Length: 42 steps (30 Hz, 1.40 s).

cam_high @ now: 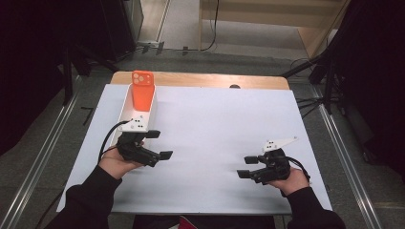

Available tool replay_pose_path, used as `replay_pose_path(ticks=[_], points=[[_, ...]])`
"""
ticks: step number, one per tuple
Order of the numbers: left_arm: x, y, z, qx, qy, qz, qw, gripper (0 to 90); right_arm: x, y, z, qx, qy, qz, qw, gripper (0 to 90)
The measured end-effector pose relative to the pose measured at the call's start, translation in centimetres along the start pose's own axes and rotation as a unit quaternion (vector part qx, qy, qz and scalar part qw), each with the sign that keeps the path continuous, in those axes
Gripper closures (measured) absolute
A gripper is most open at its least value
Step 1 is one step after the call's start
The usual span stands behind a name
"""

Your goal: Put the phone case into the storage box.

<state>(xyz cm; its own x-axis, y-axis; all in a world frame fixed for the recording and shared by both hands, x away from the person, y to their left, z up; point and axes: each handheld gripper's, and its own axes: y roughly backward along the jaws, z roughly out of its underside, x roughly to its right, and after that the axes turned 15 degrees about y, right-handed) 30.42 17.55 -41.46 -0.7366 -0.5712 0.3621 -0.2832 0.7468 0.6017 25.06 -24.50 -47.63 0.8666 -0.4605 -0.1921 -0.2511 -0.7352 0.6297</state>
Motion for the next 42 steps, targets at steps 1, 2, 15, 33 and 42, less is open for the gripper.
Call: replay_pose_path(ticks=[1, 2, 15, 33, 42], points=[[0.1, 0.0, 0.1, 0.0, -0.001, -0.002, 1.0, 9.0, 0.0, 0.0, 0.0, 0.0, 0.0, 0.001, 1.0, 27.6], [0.1, 0.0, 0.2, -0.002, -0.004, 0.0, 1.0, 9.0, 0.0, 0.0, 0.0, -0.001, 0.0, 0.001, 1.0, 27.6], [0.9, -0.5, 1.7, -0.021, -0.028, 0.007, 0.9994, 9.1, 0.0, 0.0, 0.0, 0.001, 0.0, -0.001, 1.0, 27.6], [0.6, -0.8, 3.7, -0.036, -0.024, 0.007, 0.999, 15.0, 0.0, -0.1, 0.0, 0.003, 0.003, -0.004, 1.0, 27.6], [0.4, -0.8, 3.8, -0.037, -0.022, 0.006, 0.9991, 14.9, 0.0, -0.1, 0.0, 0.002, 0.002, -0.006, 1.0, 27.6]])
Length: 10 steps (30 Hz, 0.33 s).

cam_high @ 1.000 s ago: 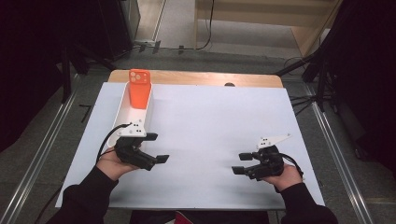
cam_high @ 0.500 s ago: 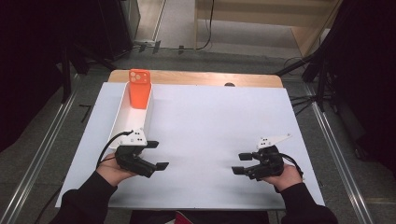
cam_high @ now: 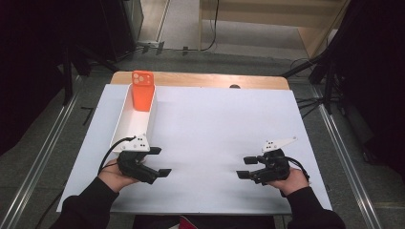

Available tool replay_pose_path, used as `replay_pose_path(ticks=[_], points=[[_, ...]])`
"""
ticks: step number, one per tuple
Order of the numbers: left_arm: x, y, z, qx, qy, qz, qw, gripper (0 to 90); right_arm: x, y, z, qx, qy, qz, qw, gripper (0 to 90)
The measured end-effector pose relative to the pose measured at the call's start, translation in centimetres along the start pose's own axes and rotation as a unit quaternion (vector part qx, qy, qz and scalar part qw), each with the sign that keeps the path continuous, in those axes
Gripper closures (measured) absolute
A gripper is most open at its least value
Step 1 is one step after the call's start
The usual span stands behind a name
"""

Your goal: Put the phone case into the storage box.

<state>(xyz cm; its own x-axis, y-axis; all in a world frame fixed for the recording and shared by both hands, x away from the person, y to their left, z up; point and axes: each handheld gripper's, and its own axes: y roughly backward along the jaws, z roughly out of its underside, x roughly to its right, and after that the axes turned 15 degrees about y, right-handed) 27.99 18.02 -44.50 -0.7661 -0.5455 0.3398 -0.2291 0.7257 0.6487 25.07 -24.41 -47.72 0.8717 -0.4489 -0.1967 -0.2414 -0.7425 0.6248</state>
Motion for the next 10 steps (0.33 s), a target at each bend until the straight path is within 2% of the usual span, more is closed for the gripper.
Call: replay_pose_path(ticks=[10], points=[[-0.02, 0.02, 0.02, 0.0, 0.0, 0.001, 1.0, 15.0, -0.01, -0.08, -0.01, 0.0, 0.004, -0.003, 1.0, 27.6]])
